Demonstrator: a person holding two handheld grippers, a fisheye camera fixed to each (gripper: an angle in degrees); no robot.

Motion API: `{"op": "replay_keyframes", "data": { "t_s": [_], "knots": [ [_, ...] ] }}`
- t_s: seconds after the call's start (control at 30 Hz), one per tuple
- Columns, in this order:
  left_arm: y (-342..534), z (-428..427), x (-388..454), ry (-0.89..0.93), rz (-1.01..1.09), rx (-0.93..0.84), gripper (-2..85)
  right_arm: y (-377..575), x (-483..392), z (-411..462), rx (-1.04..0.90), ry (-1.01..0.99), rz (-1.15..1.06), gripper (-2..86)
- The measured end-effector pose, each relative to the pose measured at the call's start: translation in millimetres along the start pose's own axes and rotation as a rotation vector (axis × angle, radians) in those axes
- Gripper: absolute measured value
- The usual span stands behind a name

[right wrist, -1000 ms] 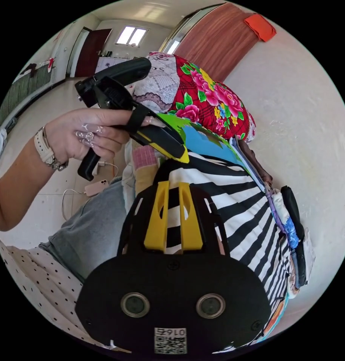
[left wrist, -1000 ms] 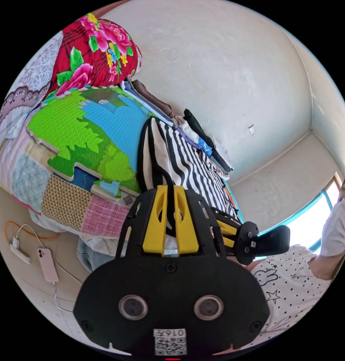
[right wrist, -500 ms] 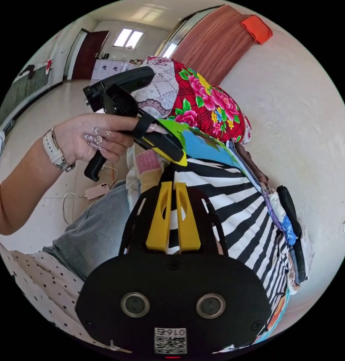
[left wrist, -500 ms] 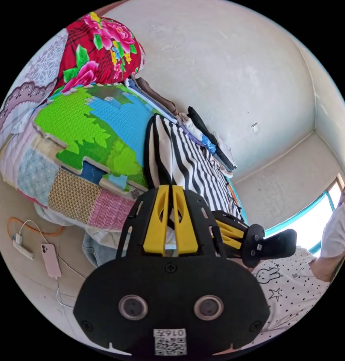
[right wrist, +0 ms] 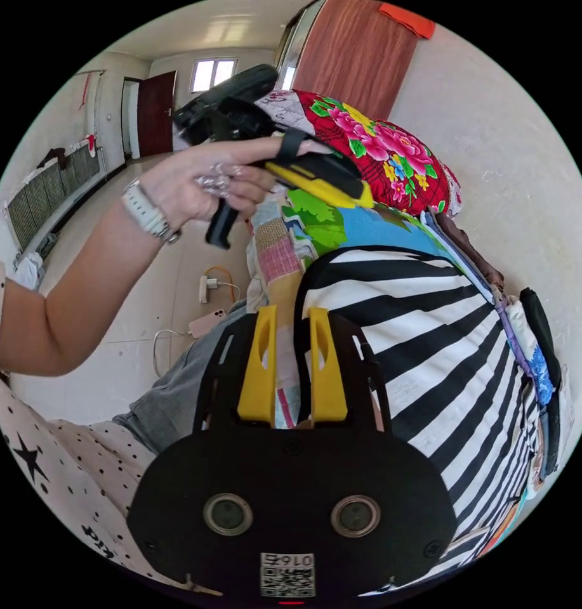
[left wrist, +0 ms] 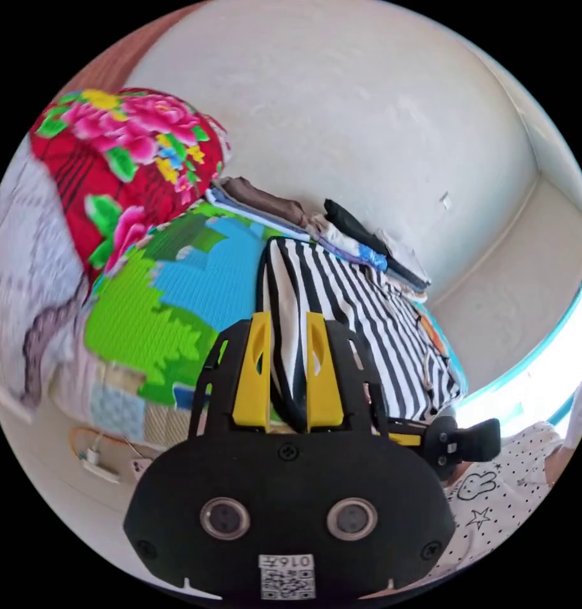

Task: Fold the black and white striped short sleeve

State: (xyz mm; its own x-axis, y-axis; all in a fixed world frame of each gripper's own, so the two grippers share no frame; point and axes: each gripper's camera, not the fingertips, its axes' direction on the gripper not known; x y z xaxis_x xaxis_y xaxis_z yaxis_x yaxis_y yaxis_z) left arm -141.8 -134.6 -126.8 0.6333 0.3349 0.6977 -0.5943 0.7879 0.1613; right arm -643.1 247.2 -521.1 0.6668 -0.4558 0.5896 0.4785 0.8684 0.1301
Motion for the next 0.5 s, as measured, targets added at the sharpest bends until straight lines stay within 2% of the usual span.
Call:
{"op": "replay_keyframes", "data": {
  "t_s": [0.1, 0.2, 0.3, 0.5],
  "knots": [
    [-44, 50, 5, -0.031, 0.037, -0.163, 6.2, 7, 3, -14, 0.038, -0.003, 0.013, 8.6],
    [-69, 84, 13, -0.068, 0.044, -0.242, 6.4, 15, 8, -27, 0.053, 0.034, 0.019, 8.6],
    [-84, 95, 23, -0.109, 0.051, -0.255, 6.0, 24, 15, -35, 0.062, 0.077, 0.034, 8.6],
    [-95, 99, 57, -0.246, 0.136, -0.242, 1.8, 34, 36, -39, 0.078, 0.03, 0.079, 8.3]
  ]
}}
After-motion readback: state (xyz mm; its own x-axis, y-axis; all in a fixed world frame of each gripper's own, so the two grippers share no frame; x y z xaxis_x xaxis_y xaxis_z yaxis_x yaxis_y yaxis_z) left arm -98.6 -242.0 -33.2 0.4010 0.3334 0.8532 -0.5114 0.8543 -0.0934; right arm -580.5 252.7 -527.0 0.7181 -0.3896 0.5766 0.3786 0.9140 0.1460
